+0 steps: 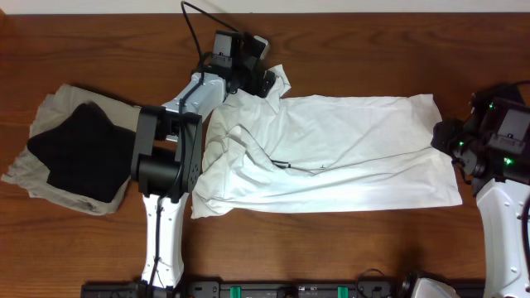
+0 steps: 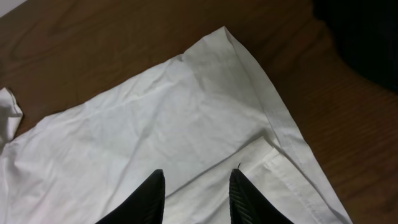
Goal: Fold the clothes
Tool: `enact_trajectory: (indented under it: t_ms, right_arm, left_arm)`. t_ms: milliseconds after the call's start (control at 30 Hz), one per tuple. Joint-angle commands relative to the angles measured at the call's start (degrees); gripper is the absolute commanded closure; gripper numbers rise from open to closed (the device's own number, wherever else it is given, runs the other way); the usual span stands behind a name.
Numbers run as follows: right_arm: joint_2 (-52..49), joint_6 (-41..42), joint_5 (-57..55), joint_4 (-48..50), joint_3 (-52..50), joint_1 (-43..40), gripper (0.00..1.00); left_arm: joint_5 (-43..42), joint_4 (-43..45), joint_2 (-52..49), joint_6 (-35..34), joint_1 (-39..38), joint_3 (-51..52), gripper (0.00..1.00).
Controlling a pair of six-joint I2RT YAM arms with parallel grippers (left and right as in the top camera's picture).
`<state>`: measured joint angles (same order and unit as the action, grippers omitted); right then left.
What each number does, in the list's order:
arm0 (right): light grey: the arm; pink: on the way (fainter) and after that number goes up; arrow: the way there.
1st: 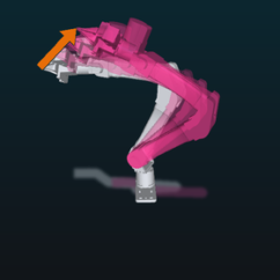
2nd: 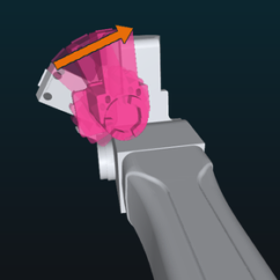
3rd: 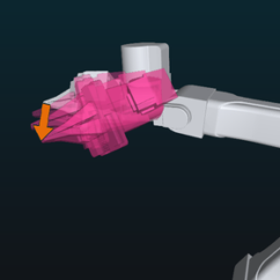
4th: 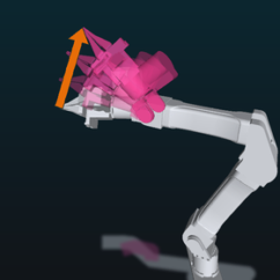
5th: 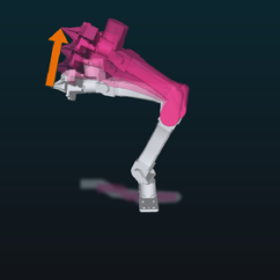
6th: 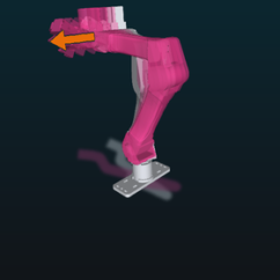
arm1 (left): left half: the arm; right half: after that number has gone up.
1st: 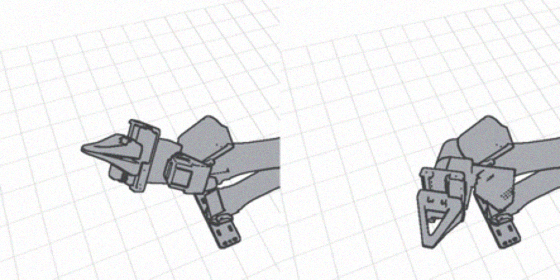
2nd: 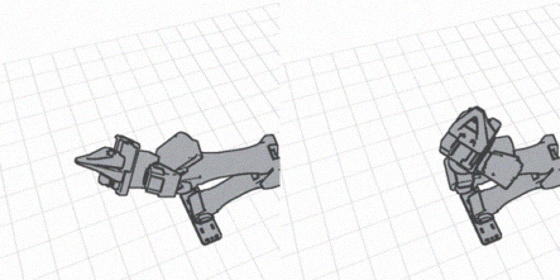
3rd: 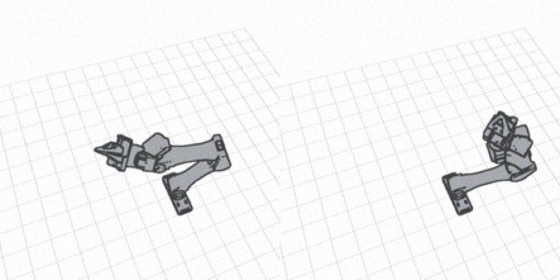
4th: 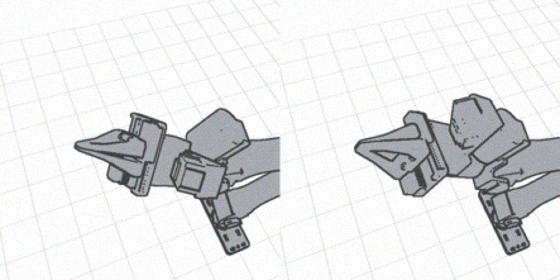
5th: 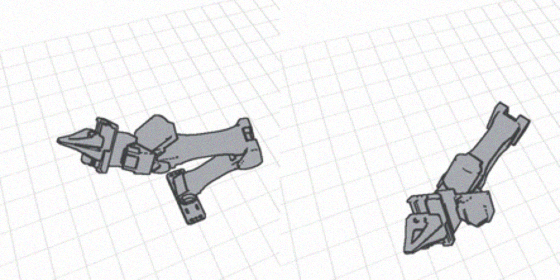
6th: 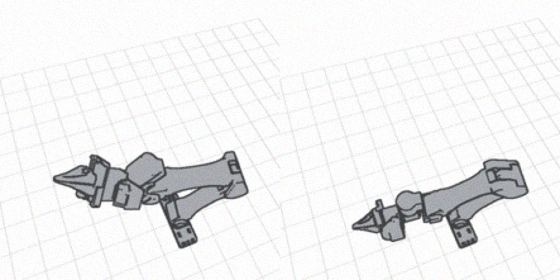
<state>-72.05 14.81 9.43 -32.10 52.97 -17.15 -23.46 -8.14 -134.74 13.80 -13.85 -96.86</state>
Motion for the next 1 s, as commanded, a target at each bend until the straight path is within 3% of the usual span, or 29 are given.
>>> enact_trajectory:
  t_ms: [0,200,500,533,600,733,967]
  right_arm:
    - [-0.2,-0.7,-0.2,0.0,0.2,-0.4,0.67]
    - [-0.2,-0.7,-0.2,0.0,0.2,-0.4,0.67]
    - [-0.2,-0.7,-0.2,-0.1,0.2,-0.4,0.68]
    - [-0.2,-0.8,-0.2,-0.1,0.2,-0.4,0.67]
    - [-0.2,-0.7,-0.2,-0.2,0.2,-0.4,0.67]
    - [-0.2,-0.7,-0.2,-0.3,0.2,-0.4,0.67]
    - [-0.2,-0.8,-0.2,-0.2,0.2,-0.4,0.67]
  left_arm:
    - [-0.5,-1.2,-2.5,1.0,0.3,-0.9,0.11]
    - [-0.5,-1.7,-2.6,1.0,0.3,-0.9,0.35]
    - [-0.5,-1.4,-1.5,1.0,0.6,-0.9,0.51]
    - [-0.5,-1.4,-1.2,1.0,0.6,-0.9,0.50]
    - [-0.5,-1.4,-0.5,1.0,0.7,-0.9,0.20]
    - [-0.5,-0.8,1.2,1.0,1.2,-0.9,0.01]
    - [-0.1,1.0,3.0,0.9,2.8,-0.9,0.02]
